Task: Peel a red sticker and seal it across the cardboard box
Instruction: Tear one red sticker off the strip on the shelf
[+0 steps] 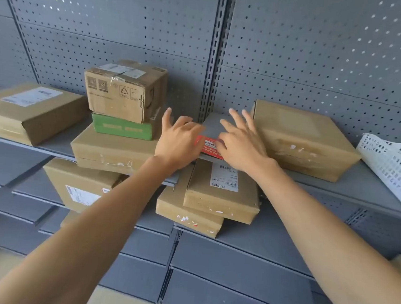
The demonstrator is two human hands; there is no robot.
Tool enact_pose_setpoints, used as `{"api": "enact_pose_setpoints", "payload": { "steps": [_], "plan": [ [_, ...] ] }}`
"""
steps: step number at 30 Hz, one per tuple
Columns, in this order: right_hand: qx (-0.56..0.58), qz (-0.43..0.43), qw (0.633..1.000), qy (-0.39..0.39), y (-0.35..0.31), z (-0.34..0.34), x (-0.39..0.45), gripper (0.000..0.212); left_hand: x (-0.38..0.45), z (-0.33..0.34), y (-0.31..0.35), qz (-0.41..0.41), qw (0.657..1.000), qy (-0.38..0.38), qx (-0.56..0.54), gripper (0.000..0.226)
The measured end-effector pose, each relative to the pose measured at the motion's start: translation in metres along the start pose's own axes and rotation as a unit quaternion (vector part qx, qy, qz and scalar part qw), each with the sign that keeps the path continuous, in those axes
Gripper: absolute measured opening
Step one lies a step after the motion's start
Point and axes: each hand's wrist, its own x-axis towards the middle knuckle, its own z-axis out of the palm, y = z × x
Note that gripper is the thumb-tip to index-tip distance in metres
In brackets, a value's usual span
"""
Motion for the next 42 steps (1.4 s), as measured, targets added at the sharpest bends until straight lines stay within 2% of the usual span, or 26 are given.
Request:
{"api": "enact_pose_setpoints", "payload": {
  "steps": [3,8,13,22,27,29,31,34,37,39,42],
  "plan": [
    [-0.014,-0.007,0.999,-0.031,0.0,0.005,-0.003,0.059,-0.012,0.005,-0.002,0.045,0.999,-0.008,0.007,0.03],
    [-0.001,-0.026,0.999,-0.047,0.003,0.01,-0.009,0.069,-0.022,0.008,-0.008,0.064,0.998,-0.011,-0.025,0.039],
    [0.034,-0.045,0.998,-0.028,0.006,0.011,-0.012,0.058,-0.02,0.011,-0.015,0.113,0.993,-0.026,-0.035,0.045],
    [0.081,-0.063,0.993,0.058,0.017,0.009,-0.012,0.037,-0.009,0.012,-0.018,0.166,0.981,0.072,-0.069,0.024],
    [0.104,-0.05,0.989,0.089,0.022,0.003,-0.011,0.035,0.006,0.003,-0.019,0.144,0.983,0.097,-0.06,0.012],
    [0.147,-0.023,0.982,0.119,0.022,-0.003,-0.012,0.035,0.014,0.0,-0.016,0.115,0.983,0.125,-0.076,0.012],
    [0.171,0.046,0.97,0.167,0.022,-0.009,-0.012,0.038,0.024,-0.008,-0.014,0.078,0.979,0.156,-0.103,0.007],
    [0.256,0.183,0.914,0.256,0.026,-0.024,-0.013,0.04,0.04,-0.021,-0.014,0.062,0.972,0.197,-0.113,0.004],
    [0.368,0.255,0.86,0.242,0.04,-0.042,-0.012,0.039,0.058,-0.029,-0.009,0.072,0.968,0.216,-0.107,0.006],
    [0.391,0.262,0.853,0.223,0.048,-0.049,-0.011,0.043,0.068,-0.029,-0.003,0.085,0.967,0.218,-0.103,0.008],
    [0.382,0.256,0.864,0.205,0.051,-0.053,-0.01,0.053,0.075,-0.023,0.003,0.105,0.967,0.209,-0.098,0.007]
  ]
}}
